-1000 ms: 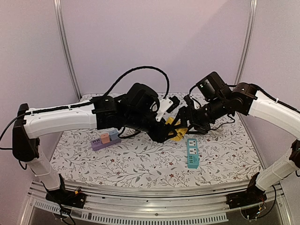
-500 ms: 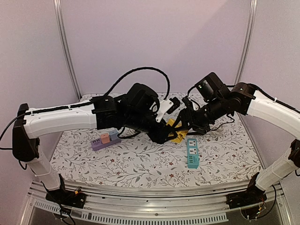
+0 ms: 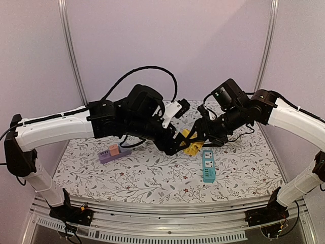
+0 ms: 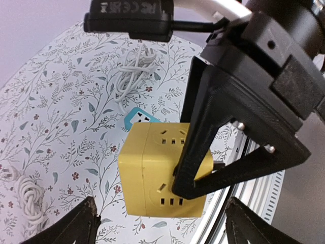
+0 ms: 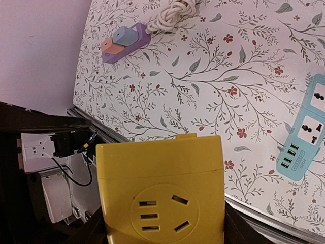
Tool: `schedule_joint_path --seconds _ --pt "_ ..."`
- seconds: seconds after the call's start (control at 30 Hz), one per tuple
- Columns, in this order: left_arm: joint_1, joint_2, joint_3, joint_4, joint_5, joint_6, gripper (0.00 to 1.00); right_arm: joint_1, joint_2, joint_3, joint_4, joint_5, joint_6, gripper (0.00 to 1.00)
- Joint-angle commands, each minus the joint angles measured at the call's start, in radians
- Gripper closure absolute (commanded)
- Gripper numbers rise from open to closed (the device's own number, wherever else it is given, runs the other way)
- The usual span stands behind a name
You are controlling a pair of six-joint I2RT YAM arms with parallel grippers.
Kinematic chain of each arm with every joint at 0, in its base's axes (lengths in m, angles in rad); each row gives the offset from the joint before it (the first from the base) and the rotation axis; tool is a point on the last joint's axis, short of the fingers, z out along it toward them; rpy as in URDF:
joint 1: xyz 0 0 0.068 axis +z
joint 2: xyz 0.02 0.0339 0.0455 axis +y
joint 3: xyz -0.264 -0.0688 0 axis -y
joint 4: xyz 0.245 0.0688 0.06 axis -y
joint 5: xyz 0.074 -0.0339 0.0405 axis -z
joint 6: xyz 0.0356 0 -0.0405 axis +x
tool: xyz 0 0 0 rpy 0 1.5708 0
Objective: Insert the plug
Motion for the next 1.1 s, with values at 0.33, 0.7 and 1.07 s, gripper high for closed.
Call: schedule_joint_path --seconds 0.33,0.7,1.07 --pt "0.069 -0.228 -0.036 -0.178 -0.094 -0.264 0.00 0.005 -0.097 -0.003 0.025 0.131 -0.172 1.00" --pt "0.387 -0.346 -0.106 -0.229 0.266 -0.537 0.00 0.013 -0.185 -0.071 0.181 0.240 -0.399 1.00" --pt "0.597 -0.581 -0.387 0.005 0.300 -0.787 0.00 0.043 -0.276 -0.144 0.357 0.305 -0.558 1.00"
